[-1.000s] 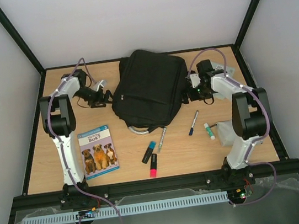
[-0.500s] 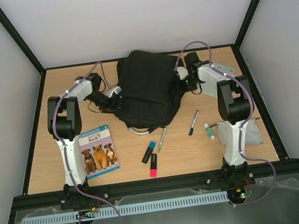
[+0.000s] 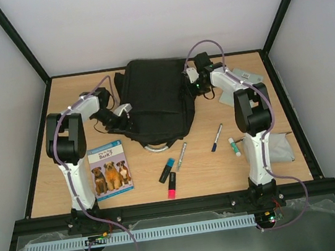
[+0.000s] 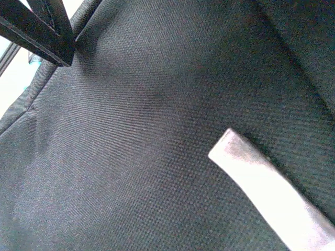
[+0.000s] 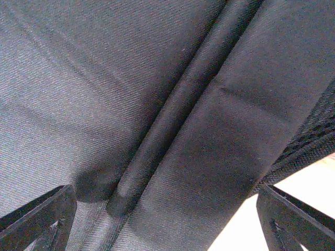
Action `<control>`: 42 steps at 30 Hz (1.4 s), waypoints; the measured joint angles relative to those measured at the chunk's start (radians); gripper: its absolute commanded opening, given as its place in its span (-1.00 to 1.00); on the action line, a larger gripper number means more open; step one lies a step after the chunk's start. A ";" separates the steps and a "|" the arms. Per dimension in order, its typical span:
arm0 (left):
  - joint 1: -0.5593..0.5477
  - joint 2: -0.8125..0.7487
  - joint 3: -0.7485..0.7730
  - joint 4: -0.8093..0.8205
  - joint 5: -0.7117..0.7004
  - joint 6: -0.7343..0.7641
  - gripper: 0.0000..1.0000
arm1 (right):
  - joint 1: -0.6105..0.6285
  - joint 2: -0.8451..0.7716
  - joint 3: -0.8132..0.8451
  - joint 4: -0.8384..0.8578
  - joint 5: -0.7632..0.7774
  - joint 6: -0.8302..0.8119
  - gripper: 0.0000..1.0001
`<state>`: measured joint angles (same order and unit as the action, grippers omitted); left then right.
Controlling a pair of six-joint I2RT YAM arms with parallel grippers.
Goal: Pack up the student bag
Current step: Adjust the student bag at the center of the board, then pick up the book from the center of the board.
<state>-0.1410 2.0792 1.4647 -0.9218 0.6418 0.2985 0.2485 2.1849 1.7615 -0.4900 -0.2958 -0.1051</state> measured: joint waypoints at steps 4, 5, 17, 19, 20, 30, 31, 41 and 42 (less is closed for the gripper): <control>0.000 -0.016 0.000 -0.002 -0.027 -0.004 0.97 | 0.000 -0.009 -0.002 0.002 0.028 0.003 0.98; 0.001 -0.026 0.000 -0.007 -0.042 -0.004 0.98 | 0.000 -0.018 -0.005 0.002 0.041 0.005 0.99; 0.240 -0.368 -0.127 -0.094 -0.204 0.016 0.98 | 0.003 -0.408 -0.200 0.019 0.097 0.050 0.79; 0.297 -0.386 -0.132 -0.111 -0.225 0.024 0.98 | 0.021 -0.440 -0.219 0.016 0.058 0.047 0.72; 0.336 -0.393 -0.140 -0.119 -0.233 0.032 0.96 | 0.041 -0.444 -0.220 0.013 0.036 0.045 0.70; 0.652 -0.407 -0.275 -0.206 -0.203 0.157 0.80 | 0.339 -0.384 -0.208 -0.007 -0.126 0.010 0.46; 0.671 -0.407 -0.283 -0.217 -0.193 0.175 0.80 | 0.356 -0.373 -0.201 -0.011 -0.130 0.007 0.41; 0.780 -0.301 -0.311 -0.305 -0.118 0.348 0.64 | 0.540 -0.171 -0.032 -0.014 -0.201 -0.036 -0.25; 0.786 -0.283 -0.315 -0.304 -0.113 0.357 0.64 | 0.558 -0.145 -0.016 -0.014 -0.212 -0.040 -0.29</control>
<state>0.6453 1.7958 1.1492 -1.2263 0.5289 0.6559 0.8070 2.0399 1.7458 -0.5037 -0.5083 -0.1448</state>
